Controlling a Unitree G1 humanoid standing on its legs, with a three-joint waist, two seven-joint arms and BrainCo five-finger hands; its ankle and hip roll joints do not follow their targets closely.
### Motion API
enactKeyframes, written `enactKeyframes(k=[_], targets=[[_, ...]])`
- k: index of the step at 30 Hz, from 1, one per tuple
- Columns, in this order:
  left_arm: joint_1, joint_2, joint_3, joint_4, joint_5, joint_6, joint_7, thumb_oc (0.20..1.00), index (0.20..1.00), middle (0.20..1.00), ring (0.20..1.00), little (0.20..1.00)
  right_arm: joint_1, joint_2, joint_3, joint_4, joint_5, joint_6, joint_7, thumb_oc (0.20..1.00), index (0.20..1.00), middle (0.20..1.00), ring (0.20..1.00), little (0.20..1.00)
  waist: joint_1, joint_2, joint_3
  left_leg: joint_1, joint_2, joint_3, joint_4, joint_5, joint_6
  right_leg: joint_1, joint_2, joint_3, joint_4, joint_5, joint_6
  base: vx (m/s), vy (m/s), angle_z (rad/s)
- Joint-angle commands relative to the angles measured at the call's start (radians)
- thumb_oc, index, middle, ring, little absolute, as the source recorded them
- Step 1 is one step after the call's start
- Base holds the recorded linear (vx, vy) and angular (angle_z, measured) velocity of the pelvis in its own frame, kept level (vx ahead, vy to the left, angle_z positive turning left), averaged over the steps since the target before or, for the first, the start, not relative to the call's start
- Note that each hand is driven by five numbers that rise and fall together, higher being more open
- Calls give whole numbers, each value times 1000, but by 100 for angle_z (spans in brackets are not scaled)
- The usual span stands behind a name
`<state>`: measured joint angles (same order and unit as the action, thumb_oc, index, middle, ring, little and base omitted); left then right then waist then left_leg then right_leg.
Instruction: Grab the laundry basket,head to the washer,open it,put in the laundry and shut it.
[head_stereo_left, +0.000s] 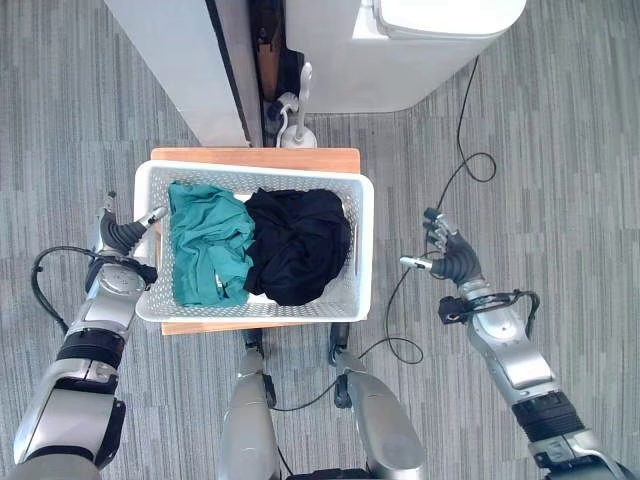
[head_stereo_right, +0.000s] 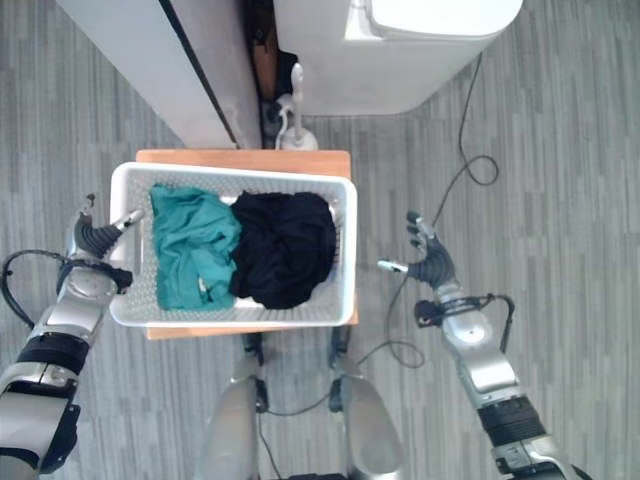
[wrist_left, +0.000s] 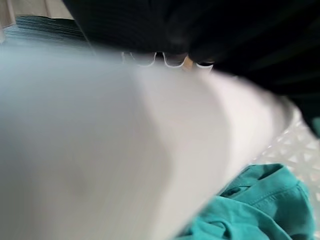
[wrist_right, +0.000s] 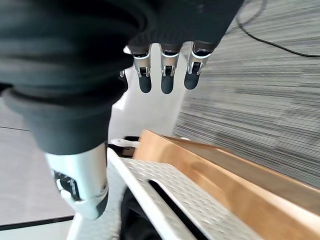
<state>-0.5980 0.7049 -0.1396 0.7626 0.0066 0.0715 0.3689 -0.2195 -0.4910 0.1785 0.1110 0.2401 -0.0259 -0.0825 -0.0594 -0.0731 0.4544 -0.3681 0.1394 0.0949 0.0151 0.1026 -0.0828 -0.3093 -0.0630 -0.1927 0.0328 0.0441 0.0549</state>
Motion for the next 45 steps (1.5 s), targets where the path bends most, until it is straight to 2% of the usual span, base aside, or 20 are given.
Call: enactKeyframes(k=[1,4,17,23,31,38,39,40,41,42,45], targets=[[47,-18,7,-18,60,19,3,1000,1000,1000,1000,1000,26,8,0,14,25,5,-7,1000,1000,1000,1000,1000,5,-15,-28,-42,69,-58,146,-129,-26,-43,-126,7,63,-33,75,-2,40,-1],[61,-30,7,-53,71,27,8,1000,1000,1000,1000,1000,6,33,45,22,23,20,-5,1000,1000,1000,1000,1000,12,-10,-27,-47,63,-60,160,-139,-23,-44,-131,12,66,-34,74,1,13,0],[91,-53,12,-158,73,32,29,1000,1000,1000,1000,1000,-111,82,99,72,-40,43,-62,1000,1000,1000,1000,1000,30,5,-23,-81,36,-66,172,-147,-9,-63,-149,15,64,-26,75,-1,24,0],[84,-72,-11,-201,69,37,36,1000,1000,1000,1000,1000,-171,115,139,124,-103,84,-89,1000,1000,1000,1000,1000,40,14,-17,-96,17,-70,176,-150,2,-69,-164,11,67,-21,78,3,46,-1],[35,-95,-46,-229,56,37,79,1000,1000,1000,1000,1000,-269,227,265,183,-109,109,-104,1000,1000,1000,1000,1000,60,20,-13,-113,-5,-74,184,-155,12,-70,-180,7,64,-15,80,13,40,3],[4,-97,-57,-260,57,34,126,1000,1000,1000,1000,1000,-331,270,340,195,-83,112,-119,1000,1000,1000,1000,1000,73,10,-10,-122,-6,-82,189,-157,11,-66,-182,-3,66,-19,79,19,3,6],[-15,-98,-63,-254,56,29,137,592,592,592,592,592,-346,273,350,192,-58,108,-124,344,344,344,344,344,73,4,-10,-123,-5,-83,190,-157,9,-65,-180,-5,68,-21,79,31,-10,4],[-21,-101,-65,-253,52,28,144,253,253,253,253,253,-350,271,355,192,-52,108,-125,200,200,200,200,200,73,2,-11,-123,-4,-83,192,-158,9,-65,-180,-5,69,-22,78,16,-8,4],[-22,-101,-66,-253,52,28,144,253,253,253,253,253,-350,271,355,192,-52,108,-125,200,200,200,200,200,73,2,-10,-123,-4,-83,192,-158,9,-65,-180,-5,69,-22,78,6,-16,4],[-25,-106,-68,-258,51,27,146,200,200,200,200,200,-352,263,353,183,-46,110,-131,200,200,200,200,200,72,-2,-10,-121,-3,-83,191,-159,8,-65,-178,-5,70,-22,78,0,0,0],[-29,-106,-70,-266,49,22,142,200,200,200,200,200,-348,253,348,169,-29,108,-134,200,200,200,200,200,72,-6,-10,-120,-1,-83,189,-157,8,-66,-175,-4,69,-22,78,0,0,0]])
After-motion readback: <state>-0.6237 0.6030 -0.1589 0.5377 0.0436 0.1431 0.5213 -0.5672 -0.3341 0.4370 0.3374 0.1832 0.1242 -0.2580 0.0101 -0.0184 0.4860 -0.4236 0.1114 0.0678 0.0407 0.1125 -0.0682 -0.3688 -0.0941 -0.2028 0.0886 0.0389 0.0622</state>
